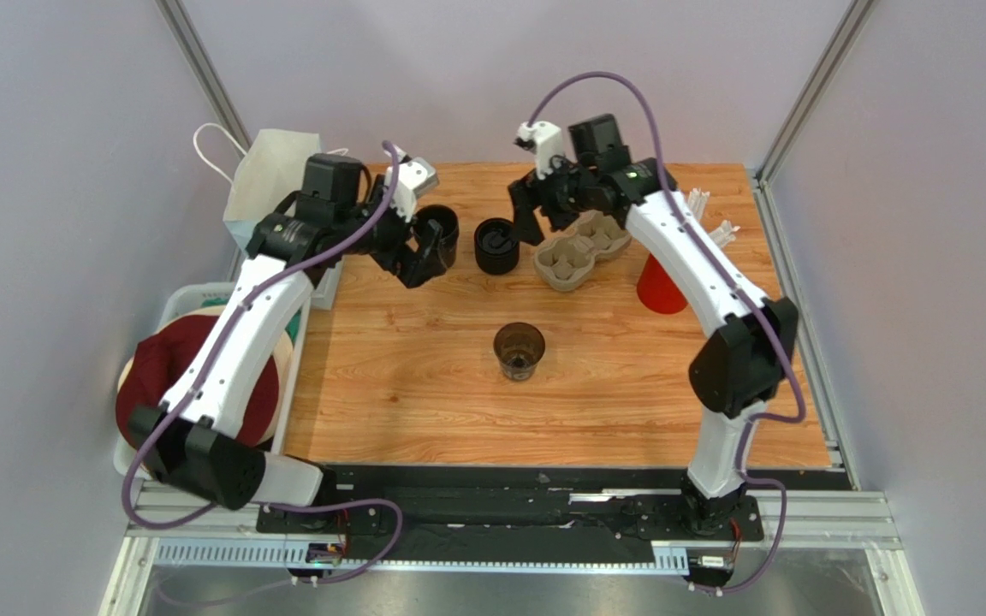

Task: Pack the takeout coffee

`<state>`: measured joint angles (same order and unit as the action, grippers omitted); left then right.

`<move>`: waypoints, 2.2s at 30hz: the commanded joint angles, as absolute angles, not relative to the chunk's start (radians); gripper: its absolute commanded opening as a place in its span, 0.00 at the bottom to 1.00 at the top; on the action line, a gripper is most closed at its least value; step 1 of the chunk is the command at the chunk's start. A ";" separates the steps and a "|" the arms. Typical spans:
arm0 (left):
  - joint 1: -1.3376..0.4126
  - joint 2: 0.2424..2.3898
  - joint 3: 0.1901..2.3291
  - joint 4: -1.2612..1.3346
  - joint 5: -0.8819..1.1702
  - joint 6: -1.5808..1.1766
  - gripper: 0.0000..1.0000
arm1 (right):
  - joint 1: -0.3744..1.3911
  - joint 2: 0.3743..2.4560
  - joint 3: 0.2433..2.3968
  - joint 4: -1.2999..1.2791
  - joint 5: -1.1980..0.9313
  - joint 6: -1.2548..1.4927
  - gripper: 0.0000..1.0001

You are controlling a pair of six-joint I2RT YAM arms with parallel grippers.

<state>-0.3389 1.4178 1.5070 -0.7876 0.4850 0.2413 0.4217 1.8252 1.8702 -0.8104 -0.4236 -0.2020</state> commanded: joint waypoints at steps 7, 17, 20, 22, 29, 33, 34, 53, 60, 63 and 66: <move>-0.258 1.163 1.437 -0.867 0.410 0.308 0.99 | 0.548 2.195 2.232 -0.879 -0.252 -0.291 0.67; -0.189 1.054 1.359 -0.834 0.281 0.304 0.99 | 0.612 2.186 2.071 -0.792 -0.180 -0.394 0.56; -0.181 1.048 1.355 -0.834 0.290 0.299 0.99 | 0.614 2.197 2.062 -0.756 -0.158 -0.402 0.56; -0.178 1.045 1.350 -0.833 0.293 0.296 0.99 | 0.612 2.210 2.069 -0.753 -0.155 -0.408 0.56; -0.155 1.025 1.335 -0.824 0.311 0.291 0.99 | 0.615 2.198 2.065 -0.724 -0.198 -0.414 0.56; -0.146 1.028 1.328 -0.821 0.318 0.290 0.99 | 0.620 2.200 2.074 -0.693 -0.153 -0.420 0.57; -0.146 1.028 1.328 -0.821 0.319 0.288 0.99 | 0.620 2.213 2.083 -0.695 -0.141 -0.422 0.58; -0.126 1.019 1.305 -0.807 0.348 0.276 0.99 | 0.620 2.299 2.106 -0.693 -0.127 -0.446 0.48; -0.124 1.022 1.301 -0.802 0.353 0.273 0.99 | 0.618 2.281 2.094 -0.687 -0.147 -0.445 0.36; -0.123 1.022 1.298 -0.801 0.356 0.273 0.99 | 0.617 2.281 2.095 -0.686 -0.144 -0.443 0.34; -0.121 1.022 1.295 -0.799 0.356 0.272 0.99 | 0.614 2.287 2.105 -0.681 -0.135 -0.437 0.37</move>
<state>-0.1322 1.0378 1.3018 -0.8272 0.3389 0.2825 0.6144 2.2959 2.0712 -0.7219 -0.1322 -0.4282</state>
